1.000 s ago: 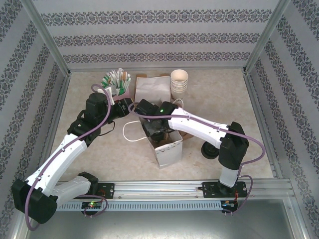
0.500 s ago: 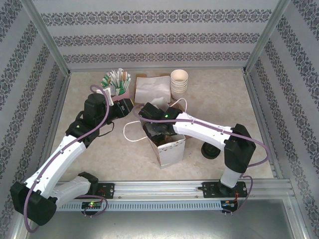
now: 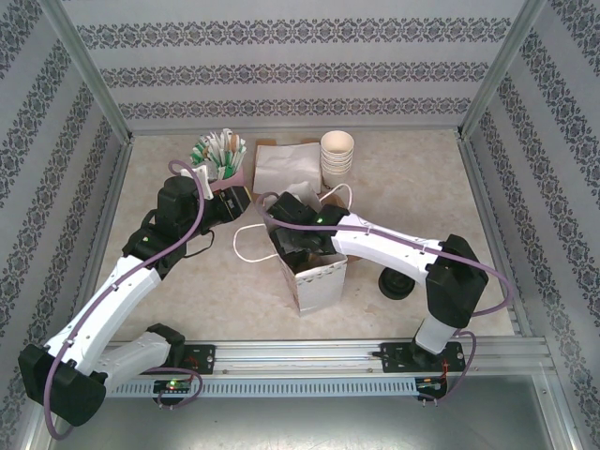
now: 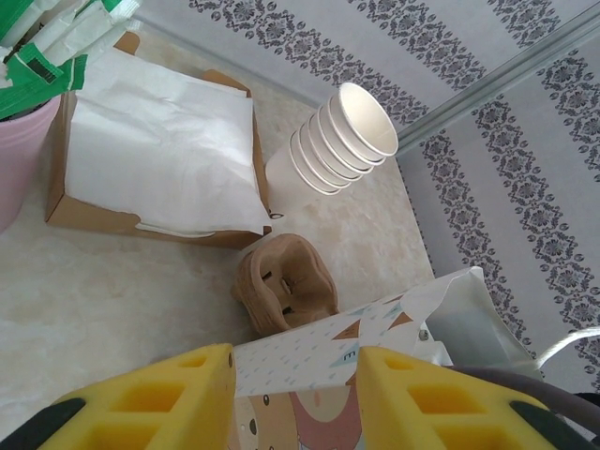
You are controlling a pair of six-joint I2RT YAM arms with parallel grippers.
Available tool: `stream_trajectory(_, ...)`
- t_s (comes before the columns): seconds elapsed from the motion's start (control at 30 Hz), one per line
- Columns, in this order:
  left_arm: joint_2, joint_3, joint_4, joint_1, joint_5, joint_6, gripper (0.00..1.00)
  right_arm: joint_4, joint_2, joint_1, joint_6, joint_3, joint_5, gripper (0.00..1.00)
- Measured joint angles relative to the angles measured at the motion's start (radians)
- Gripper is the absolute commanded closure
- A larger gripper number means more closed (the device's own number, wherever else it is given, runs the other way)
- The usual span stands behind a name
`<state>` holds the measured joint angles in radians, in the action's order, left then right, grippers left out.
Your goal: Pack the takeout coffee
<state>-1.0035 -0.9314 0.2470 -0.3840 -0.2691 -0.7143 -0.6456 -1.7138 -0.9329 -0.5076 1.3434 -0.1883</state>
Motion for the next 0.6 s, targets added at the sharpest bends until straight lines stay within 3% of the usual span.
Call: stream_trajectory(0.6, 0.011, 0.000, 0.046, 0.000, 0.000, 0.001, 0.61, 0.029, -0.029, 0.018, -0.014, 0.026, 0.024, 0.59)
